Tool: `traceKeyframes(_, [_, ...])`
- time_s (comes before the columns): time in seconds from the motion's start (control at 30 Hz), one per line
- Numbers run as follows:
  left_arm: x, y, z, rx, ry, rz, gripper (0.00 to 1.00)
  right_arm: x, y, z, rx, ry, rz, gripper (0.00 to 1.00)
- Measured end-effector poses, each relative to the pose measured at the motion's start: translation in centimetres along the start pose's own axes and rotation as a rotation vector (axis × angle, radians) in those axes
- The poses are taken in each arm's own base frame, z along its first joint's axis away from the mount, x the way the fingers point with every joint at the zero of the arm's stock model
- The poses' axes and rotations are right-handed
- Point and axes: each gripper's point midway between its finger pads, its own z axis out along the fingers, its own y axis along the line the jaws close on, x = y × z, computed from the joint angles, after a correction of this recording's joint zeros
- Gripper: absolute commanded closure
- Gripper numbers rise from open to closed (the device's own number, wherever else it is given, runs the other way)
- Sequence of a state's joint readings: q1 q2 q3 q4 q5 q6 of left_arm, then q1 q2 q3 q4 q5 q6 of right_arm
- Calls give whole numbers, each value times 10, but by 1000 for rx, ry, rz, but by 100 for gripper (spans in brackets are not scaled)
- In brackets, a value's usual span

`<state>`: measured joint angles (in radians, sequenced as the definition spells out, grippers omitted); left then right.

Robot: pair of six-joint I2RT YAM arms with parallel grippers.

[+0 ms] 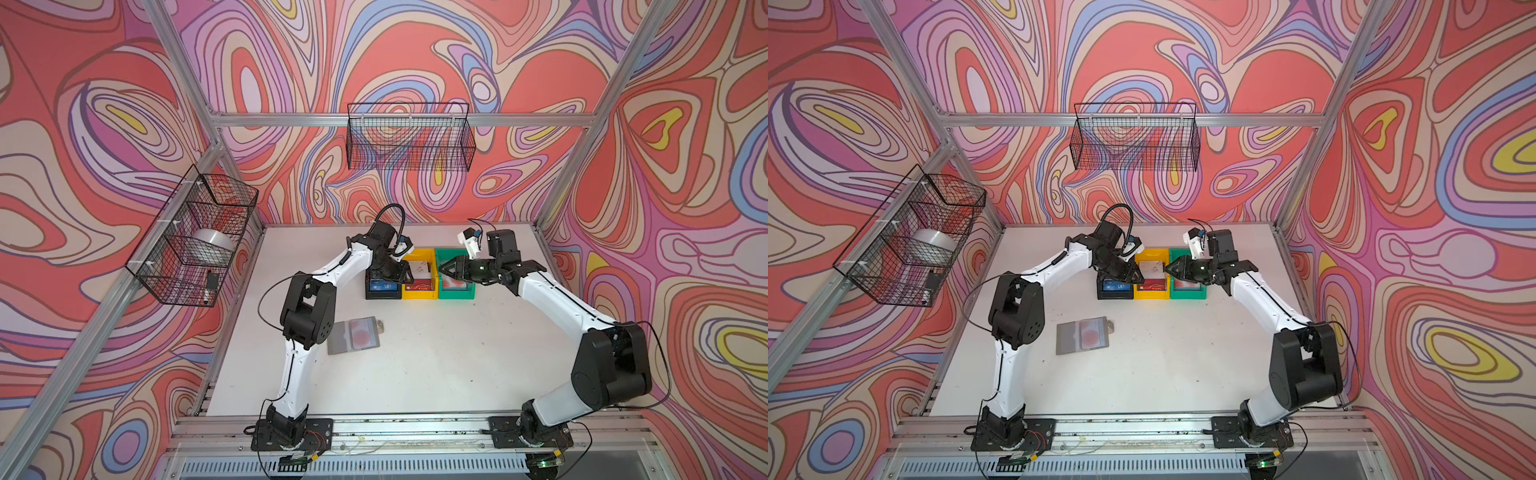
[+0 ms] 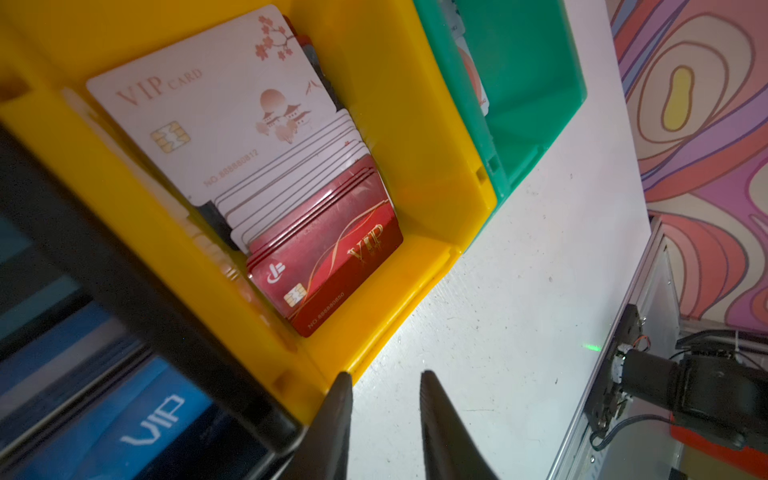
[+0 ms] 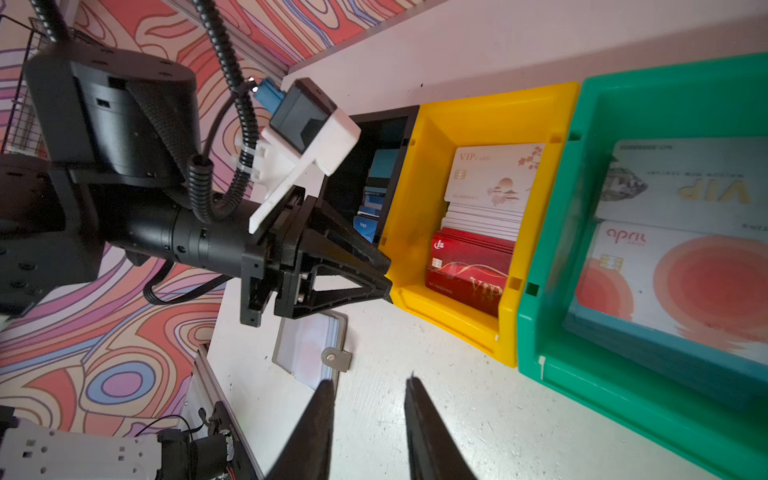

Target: Take the credit cards out of the card holder

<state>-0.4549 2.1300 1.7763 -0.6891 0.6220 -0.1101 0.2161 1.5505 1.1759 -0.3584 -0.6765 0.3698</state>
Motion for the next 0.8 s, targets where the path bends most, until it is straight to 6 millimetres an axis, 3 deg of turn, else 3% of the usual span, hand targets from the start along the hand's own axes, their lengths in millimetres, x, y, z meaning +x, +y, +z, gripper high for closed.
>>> traceKeyframes(0.13, [19,-1,-46,-1,-102,-80,68,7,12,5,-86,28,-7,68])
traceKeyframes(0.3, [46,-2,-96,-14,-251,-172,93,35,35,35,-174,132,-33,69])
traceKeyframes(0.37, [64,1,-99,-34,-263,-218,100,56,54,56,-217,206,-63,70])
traceKeyframes(0.57, [128,30,-80,-112,-192,-397,100,110,106,109,-298,372,-177,73])
traceKeyframes(0.63, [144,40,-81,-143,-188,-453,100,118,114,122,-293,397,-209,74])
traceKeyframes(0.8, [154,51,-104,-191,-272,-526,100,123,111,143,-241,417,-243,77])
